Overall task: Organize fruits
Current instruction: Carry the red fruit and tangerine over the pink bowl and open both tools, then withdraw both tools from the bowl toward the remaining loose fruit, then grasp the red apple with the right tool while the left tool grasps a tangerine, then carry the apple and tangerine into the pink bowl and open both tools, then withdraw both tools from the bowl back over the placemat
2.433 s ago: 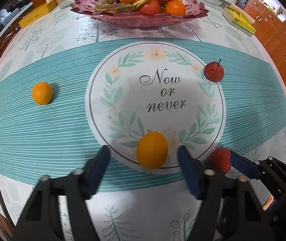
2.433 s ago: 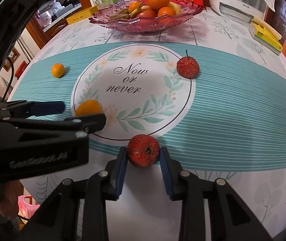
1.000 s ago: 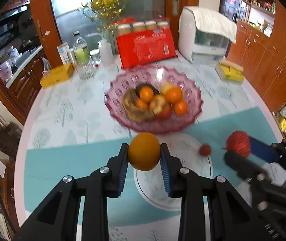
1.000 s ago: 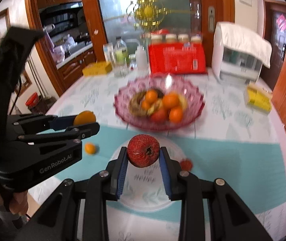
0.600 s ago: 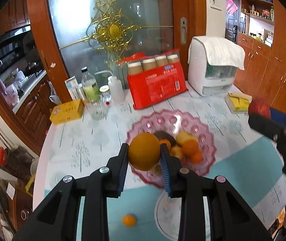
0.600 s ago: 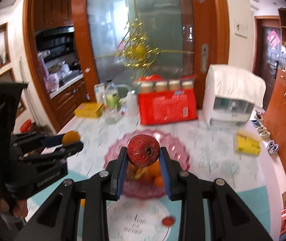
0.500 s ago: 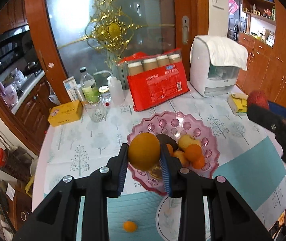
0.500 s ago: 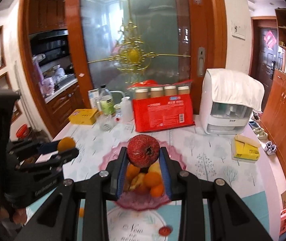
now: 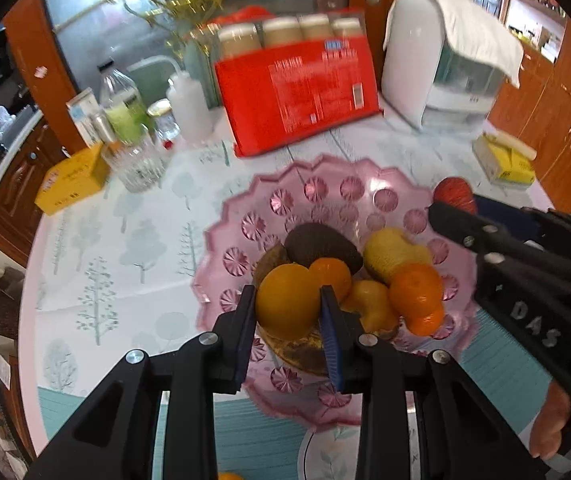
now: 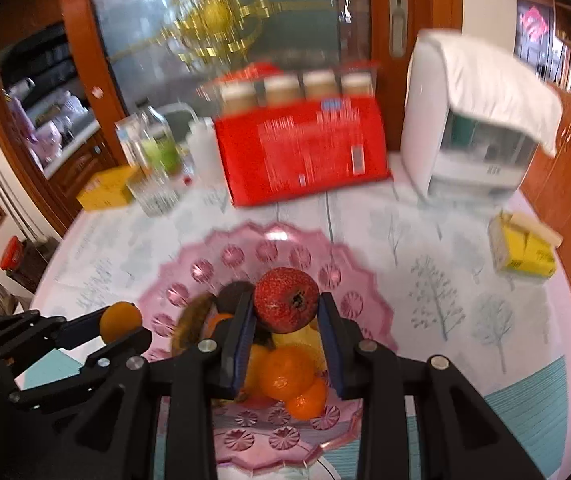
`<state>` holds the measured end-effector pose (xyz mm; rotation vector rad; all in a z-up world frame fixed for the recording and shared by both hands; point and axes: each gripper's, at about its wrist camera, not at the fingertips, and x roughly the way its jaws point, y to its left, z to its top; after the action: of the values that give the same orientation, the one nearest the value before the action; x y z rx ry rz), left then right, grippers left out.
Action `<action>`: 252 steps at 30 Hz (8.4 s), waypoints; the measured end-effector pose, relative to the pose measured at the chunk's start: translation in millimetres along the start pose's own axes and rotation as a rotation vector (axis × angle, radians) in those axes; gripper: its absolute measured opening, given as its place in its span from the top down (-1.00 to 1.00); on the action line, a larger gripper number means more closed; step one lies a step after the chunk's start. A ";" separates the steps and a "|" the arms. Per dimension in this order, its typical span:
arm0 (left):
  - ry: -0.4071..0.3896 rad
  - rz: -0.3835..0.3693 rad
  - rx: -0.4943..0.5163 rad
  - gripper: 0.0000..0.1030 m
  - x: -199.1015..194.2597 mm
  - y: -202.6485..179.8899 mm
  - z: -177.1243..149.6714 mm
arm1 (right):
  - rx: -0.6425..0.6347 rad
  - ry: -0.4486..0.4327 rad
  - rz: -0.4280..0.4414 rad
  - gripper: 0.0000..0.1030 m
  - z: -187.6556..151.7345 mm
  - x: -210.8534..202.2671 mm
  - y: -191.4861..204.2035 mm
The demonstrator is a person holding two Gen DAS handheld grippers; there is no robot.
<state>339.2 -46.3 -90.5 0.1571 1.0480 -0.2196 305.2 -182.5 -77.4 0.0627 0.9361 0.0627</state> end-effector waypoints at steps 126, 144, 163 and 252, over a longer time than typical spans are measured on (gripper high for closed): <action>0.125 0.076 -0.405 -0.45 25.8 65.6 -217.9 | 0.014 0.195 -0.047 0.18 -192.1 4.9 -49.2; 0.122 0.101 -0.379 0.36 27.6 54.8 -210.8 | -0.023 0.169 -0.011 0.33 -189.8 15.6 -40.8; 0.086 -0.128 -0.335 0.37 -14.3 18.0 -211.8 | -0.064 0.161 0.096 0.33 -214.5 -24.1 -10.3; -0.016 0.019 0.079 -0.90 -29.2 33.1 -8.2 | 0.142 -0.028 -0.191 -0.02 -47.8 -37.6 27.4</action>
<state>326.7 -9.3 -68.3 0.2364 1.0216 -0.2445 243.6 -157.0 -73.3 0.1052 0.9135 -0.1812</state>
